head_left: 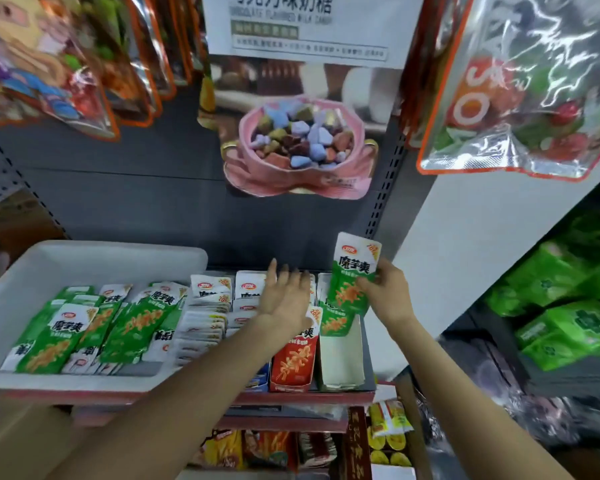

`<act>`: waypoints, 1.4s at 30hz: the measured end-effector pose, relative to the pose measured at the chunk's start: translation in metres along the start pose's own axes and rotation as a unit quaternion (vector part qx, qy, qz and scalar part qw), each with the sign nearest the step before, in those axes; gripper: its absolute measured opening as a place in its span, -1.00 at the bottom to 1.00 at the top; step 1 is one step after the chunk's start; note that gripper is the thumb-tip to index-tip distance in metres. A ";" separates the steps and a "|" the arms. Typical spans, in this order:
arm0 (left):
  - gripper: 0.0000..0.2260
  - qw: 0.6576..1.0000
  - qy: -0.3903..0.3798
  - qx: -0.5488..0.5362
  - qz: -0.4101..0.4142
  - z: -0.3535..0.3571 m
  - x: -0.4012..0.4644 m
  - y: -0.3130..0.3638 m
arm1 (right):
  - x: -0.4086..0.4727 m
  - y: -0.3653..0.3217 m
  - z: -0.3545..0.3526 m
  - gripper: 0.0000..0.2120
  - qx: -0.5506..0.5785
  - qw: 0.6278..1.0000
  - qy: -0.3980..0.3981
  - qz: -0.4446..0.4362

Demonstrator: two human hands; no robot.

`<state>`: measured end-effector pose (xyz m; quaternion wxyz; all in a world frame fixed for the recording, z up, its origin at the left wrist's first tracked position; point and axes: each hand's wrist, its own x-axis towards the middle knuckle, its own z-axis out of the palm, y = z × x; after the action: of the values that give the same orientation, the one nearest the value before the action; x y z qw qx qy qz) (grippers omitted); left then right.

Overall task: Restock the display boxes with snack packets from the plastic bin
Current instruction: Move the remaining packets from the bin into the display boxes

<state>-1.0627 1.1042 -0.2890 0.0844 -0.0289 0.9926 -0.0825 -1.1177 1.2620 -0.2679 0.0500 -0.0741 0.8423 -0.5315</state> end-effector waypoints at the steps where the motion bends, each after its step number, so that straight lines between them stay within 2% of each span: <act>1: -0.19 1.000 -0.002 0.007 -0.002 0.000 0.002 -0.001 | 0.002 0.004 0.002 -0.75 -0.018 1.000 -0.019 -0.005; 6: -0.19 1.000 0.004 -0.022 0.014 0.002 0.005 -0.004 | 0.008 0.021 0.015 -0.69 -0.123 0.988 -0.091 -0.017; 11: -0.21 0.999 0.022 -0.032 0.023 0.004 0.003 -0.008 | 0.005 0.035 0.020 -0.70 -0.255 0.955 -0.126 -0.086; 14: -0.22 0.998 0.033 -0.042 0.030 0.005 0.002 -0.010 | 0.004 0.035 0.021 -0.73 -0.349 0.917 -0.114 -0.153; 18: -0.28 0.996 0.055 -0.051 0.042 0.006 -0.001 -0.013 | 0.004 0.034 0.026 -0.72 -0.394 0.889 -0.060 -0.224; 21: -0.42 0.988 0.103 -0.097 0.054 0.005 -0.008 -0.017 | 0.002 0.028 0.033 -0.71 -0.385 0.893 -0.055 -0.225; 24: -0.56 0.964 0.196 -0.173 0.042 0.006 -0.022 -0.027 | -0.003 0.011 0.045 -0.74 -0.341 0.906 -0.053 -0.246; 27: -0.67 0.932 0.272 -0.240 -0.018 0.010 -0.038 -0.050 | -0.009 -0.018 0.068 -0.72 -0.256 0.932 -0.089 -0.241; 31: -0.71 0.893 0.310 -0.305 -0.117 0.020 -0.062 -0.103 | -0.023 -0.060 0.113 -0.74 -0.171 0.947 -0.134 -0.237; 35: -0.76 0.859 0.268 -0.392 -0.193 0.047 -0.087 -0.167 | -0.042 -0.095 0.176 -0.78 -0.149 0.935 -0.186 -0.262; 37: -0.77 0.858 0.236 -0.398 -0.223 0.067 -0.097 -0.198 | -0.051 -0.108 0.213 -0.77 -0.158 0.927 -0.216 -0.261; 42: -0.90 0.846 0.077 -0.446 -0.280 0.105 -0.112 -0.256 | -0.062 -0.114 0.305 -0.65 -0.249 0.906 -0.296 -0.170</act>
<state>-0.9233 0.8434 -0.3296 -0.0407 -0.3342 0.8753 0.3472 -0.9984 0.9538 -0.2956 0.1861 -0.3801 0.8684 -0.2584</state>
